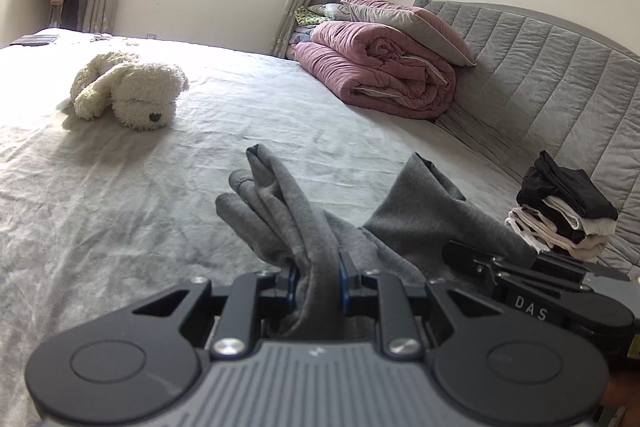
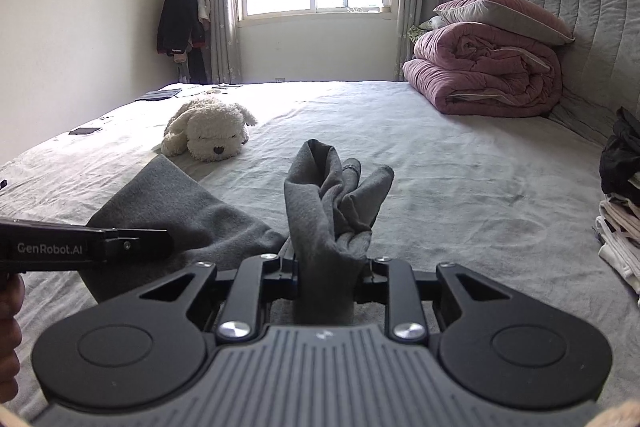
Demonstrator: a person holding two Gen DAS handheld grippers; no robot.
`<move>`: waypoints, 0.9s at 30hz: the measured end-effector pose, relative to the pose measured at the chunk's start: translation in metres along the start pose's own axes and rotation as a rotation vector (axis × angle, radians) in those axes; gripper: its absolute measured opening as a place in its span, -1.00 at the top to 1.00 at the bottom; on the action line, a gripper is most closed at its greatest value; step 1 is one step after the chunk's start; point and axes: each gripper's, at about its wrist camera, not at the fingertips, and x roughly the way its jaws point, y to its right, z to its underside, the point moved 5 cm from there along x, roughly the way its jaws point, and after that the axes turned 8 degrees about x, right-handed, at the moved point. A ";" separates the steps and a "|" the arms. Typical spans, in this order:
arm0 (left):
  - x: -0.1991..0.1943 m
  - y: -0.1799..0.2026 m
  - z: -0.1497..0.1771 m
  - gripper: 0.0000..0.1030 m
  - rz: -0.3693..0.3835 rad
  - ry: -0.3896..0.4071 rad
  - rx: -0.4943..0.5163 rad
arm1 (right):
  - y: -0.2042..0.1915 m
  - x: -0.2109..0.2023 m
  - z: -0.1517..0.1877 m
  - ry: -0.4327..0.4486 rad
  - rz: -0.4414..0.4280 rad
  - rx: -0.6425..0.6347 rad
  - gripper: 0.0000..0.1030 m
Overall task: Fold clothes
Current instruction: 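Lift the folded grey shirt with both grippers pinching its edge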
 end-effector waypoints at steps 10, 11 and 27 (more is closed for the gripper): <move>-0.008 0.029 0.001 0.62 -0.042 -0.033 0.015 | 0.006 -0.018 0.001 0.028 0.013 -0.023 0.48; -0.009 0.032 0.002 0.62 -0.045 -0.036 0.016 | 0.008 -0.020 0.001 0.033 0.014 -0.023 0.48; -0.020 0.072 -0.021 0.63 -0.061 0.033 0.006 | 0.021 -0.046 -0.021 0.183 0.052 -0.109 0.53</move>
